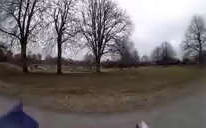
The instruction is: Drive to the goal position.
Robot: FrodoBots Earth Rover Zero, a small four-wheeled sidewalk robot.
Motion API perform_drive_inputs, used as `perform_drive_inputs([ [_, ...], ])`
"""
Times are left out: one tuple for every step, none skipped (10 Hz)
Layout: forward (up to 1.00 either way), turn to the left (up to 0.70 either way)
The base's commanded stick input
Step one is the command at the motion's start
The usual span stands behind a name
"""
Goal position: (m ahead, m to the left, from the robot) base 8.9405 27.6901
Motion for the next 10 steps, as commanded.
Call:
perform_drive_inputs([
  [-0.7,-0.35],
  [-0.7,-0.35],
  [-0.7,-0.35],
  [-0.7,-0.35],
  [-0.7,-0.35],
  [-0.7,-0.35],
  [-0.7,-0.35],
  [-0.7,-0.35],
  [-0.7,-0.35],
  [-0.7,-0.35],
])
